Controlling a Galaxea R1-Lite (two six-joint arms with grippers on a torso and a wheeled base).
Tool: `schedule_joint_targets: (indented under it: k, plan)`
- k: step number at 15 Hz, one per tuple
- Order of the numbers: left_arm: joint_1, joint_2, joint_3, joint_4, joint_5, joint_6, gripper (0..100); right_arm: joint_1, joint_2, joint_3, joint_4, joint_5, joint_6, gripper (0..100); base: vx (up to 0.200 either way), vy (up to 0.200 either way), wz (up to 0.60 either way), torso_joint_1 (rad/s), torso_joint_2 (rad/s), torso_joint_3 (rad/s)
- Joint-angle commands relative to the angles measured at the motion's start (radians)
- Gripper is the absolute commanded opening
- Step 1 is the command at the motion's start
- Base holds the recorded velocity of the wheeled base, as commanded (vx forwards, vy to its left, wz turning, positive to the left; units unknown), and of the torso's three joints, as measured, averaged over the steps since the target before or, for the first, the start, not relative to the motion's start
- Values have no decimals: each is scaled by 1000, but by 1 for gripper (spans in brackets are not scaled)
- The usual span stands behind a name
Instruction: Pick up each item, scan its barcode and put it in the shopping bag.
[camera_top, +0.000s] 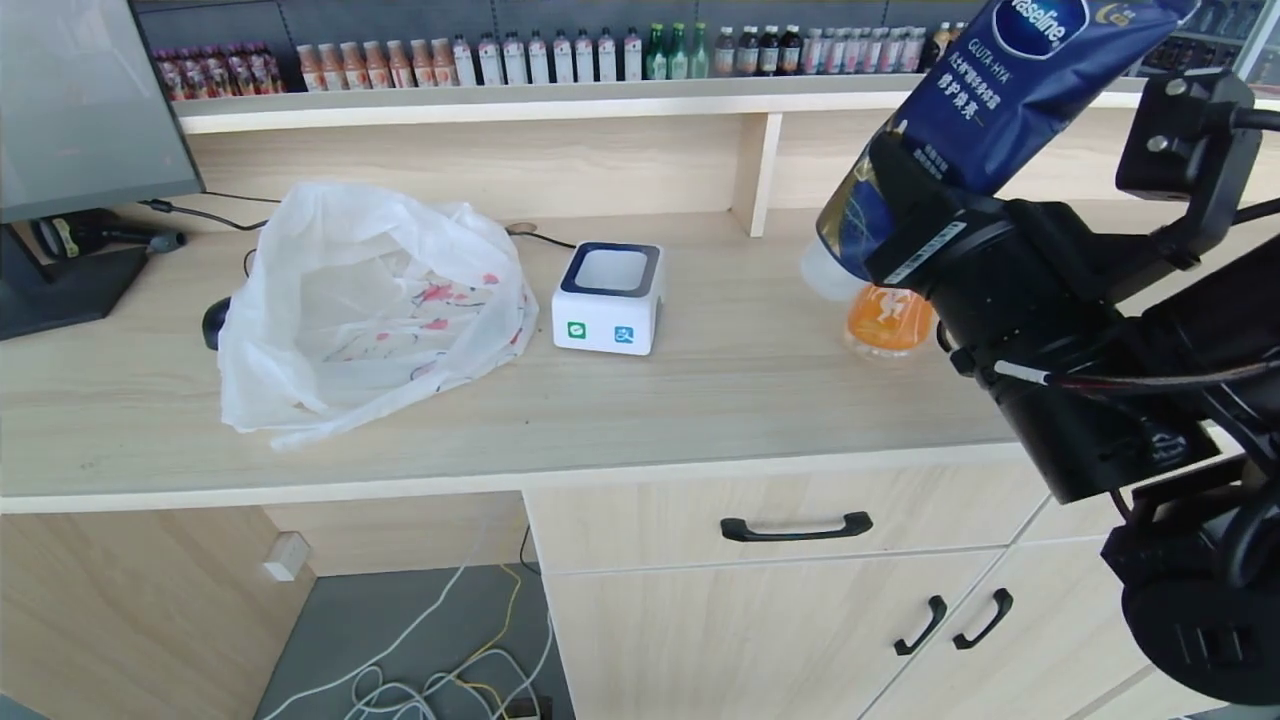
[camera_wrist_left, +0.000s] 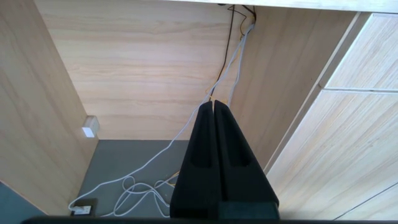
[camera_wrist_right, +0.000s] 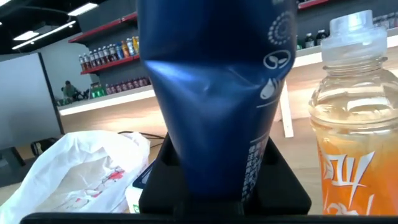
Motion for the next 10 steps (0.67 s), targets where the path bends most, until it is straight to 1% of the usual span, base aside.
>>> schedule_joint_targets:
  k: [1, 10]
  plan:
    - [0, 0, 0, 0, 0, 0, 0, -39, 17, -11, -1, 2, 5, 0, 0, 200, 0, 2, 2, 2]
    - [0, 0, 0, 0, 0, -8, 0, -45, 19, -31, -9, 10, -7, 0, 0, 200, 0, 2, 3, 2]
